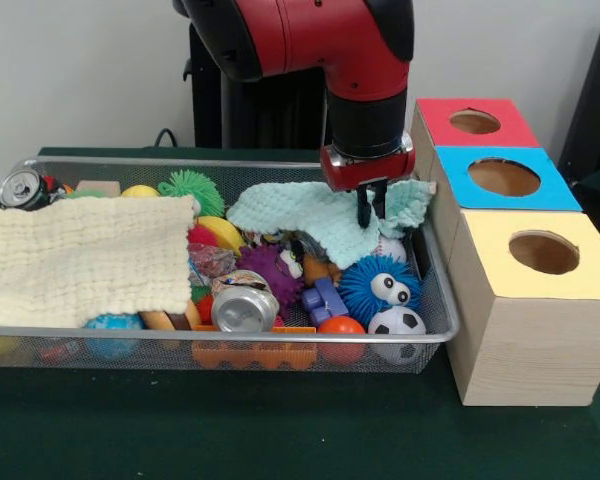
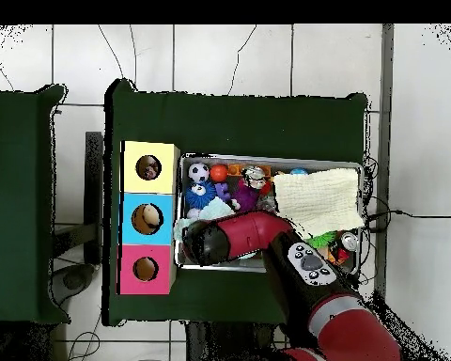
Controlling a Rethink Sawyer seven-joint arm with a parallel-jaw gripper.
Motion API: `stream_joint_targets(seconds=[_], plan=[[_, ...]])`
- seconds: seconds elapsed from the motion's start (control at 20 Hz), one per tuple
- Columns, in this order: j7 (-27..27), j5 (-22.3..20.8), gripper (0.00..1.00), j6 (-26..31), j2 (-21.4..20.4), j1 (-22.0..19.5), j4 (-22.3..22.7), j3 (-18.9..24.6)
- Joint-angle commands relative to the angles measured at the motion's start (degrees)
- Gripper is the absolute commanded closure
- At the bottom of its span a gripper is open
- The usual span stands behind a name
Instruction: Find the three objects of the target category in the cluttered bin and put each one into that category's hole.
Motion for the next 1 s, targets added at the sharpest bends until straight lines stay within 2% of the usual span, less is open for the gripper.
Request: stream_joint_targets(seconds=[0.05,0.6,1.0], plan=[[3.73,-1.34,1.00,-1.99,1.99,0.16,-4.42,-1.92],[2.81,-0.98,1.00,-1.86,0.67,-0.78,-3.54,-1.55],[-2.92,1.35,1.00,5.99,-4.45,-5.13,-1.07,1.40]])
